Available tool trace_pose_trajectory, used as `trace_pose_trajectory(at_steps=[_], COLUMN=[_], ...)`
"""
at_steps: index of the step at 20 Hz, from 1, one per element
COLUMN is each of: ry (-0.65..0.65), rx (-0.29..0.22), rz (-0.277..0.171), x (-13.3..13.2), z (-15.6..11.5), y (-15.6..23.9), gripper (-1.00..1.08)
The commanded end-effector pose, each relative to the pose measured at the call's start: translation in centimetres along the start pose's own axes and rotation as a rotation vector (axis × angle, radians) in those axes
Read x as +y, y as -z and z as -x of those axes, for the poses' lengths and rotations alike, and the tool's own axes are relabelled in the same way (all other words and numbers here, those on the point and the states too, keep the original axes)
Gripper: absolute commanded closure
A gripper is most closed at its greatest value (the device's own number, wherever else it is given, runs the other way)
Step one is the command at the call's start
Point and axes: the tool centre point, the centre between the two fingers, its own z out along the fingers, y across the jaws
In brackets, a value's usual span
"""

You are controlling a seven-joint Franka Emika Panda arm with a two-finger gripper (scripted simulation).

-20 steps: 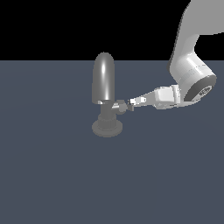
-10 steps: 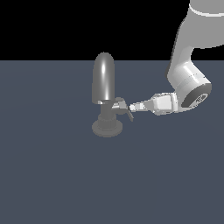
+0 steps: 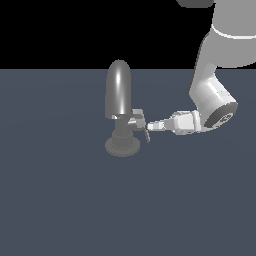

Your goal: Turn on the faucet by rotating a designated handle.

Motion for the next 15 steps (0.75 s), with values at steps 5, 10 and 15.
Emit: trace_pose_trajectory(at_steps=[5, 10, 15], ry=[-0.03, -0.043, -0.053], rx=[0.0, -0.003, -0.005], rz=[-0.032, -0.033, -0.035], x=[-2.8, -3.9, -4.6], z=[-3.2, -4.4, -5.3], y=[0.0, 0.0, 0.0], gripper=[1.08, 1.08, 1.08])
